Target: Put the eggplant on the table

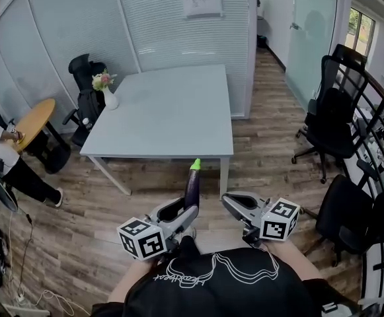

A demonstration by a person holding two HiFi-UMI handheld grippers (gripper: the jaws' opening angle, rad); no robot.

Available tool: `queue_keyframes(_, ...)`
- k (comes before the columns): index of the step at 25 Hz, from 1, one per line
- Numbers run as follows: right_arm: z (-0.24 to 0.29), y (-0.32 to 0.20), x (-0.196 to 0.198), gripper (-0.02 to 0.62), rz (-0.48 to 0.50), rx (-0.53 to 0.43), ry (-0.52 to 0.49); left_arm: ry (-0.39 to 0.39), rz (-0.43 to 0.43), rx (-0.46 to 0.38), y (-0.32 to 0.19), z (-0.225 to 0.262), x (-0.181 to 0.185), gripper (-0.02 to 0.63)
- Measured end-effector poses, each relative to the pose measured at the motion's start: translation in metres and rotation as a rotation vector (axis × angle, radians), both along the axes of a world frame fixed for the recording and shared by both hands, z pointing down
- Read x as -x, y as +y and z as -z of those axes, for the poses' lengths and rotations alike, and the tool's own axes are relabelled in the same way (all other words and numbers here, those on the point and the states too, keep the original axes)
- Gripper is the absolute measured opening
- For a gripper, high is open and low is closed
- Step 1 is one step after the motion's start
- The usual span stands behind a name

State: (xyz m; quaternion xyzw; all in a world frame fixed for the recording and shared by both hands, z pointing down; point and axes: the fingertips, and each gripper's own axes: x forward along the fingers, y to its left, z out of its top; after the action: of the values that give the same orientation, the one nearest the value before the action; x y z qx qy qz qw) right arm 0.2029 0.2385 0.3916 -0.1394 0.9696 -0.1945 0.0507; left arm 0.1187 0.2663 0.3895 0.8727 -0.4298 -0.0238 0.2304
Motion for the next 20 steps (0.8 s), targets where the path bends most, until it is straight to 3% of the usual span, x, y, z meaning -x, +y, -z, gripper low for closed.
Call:
queue_keyframes(9,-0.010,-0.054,0.041,0.009,0.023,0.002,0.014,0.040,0.018,-0.007,-0.054,-0.010,0.042,0.206)
queue_keyframes(20,-0.001,-0.159,0.134,0.009,-0.004,0.035,0.012,0.042,0.031,0.021,-0.153,-0.002,0.147,0.206)
